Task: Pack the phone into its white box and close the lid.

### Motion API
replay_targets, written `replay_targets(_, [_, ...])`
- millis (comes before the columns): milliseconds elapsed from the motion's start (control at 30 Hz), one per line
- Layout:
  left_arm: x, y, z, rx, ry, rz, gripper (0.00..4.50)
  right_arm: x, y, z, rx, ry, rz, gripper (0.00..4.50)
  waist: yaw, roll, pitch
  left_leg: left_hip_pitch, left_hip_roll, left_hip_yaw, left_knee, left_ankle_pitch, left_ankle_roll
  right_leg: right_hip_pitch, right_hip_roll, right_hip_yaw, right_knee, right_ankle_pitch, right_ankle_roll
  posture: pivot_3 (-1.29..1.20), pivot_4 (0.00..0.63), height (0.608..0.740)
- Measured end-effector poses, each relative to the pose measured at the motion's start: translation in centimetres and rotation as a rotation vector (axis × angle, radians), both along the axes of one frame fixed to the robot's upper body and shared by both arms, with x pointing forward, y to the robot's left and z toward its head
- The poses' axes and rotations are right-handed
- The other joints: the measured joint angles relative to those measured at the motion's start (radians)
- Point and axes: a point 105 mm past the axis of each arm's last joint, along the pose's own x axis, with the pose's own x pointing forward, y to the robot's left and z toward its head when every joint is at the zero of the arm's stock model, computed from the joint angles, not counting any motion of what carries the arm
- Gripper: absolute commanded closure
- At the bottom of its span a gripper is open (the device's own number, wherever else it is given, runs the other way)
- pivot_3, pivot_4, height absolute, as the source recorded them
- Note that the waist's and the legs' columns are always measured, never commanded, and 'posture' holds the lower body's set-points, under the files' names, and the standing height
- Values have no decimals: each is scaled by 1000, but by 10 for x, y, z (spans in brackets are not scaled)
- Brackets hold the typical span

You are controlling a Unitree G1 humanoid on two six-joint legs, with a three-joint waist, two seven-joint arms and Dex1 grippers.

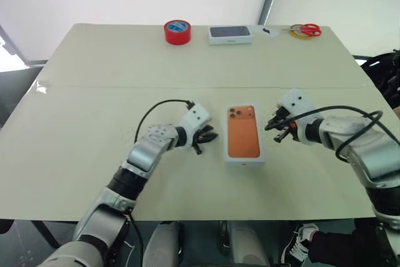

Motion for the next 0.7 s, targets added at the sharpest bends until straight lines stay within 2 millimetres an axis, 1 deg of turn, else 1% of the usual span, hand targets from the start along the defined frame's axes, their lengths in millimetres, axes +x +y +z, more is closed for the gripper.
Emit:
replay_targets(67, [0, -5, 0, -12, 6, -5, 3116, 1, 3, -3, 8, 7, -5, 4472, 0, 0, 0, 0, 0, 0, 0, 0, 0, 0, 1, 0, 1, 0, 1, 0, 150, 736])
replay_targets(200, [-1, -10, 1, -29, 18, 3, 3116, 1, 4, -5, 4, 19, -19, 4472, 2, 0, 0, 0, 0, -1, 0, 0, 0, 0, 0, 0, 0, 1, 2, 0, 150, 736])
replay_targets(700, [1, -10, 9, -88, 43, 33, 3116, -2, 4, -6, -6, 32, -35, 4472, 0, 0, 0, 0, 0, -1, 0, 0, 0, 0, 0, 0, 0, 1, 2, 0, 150, 736])
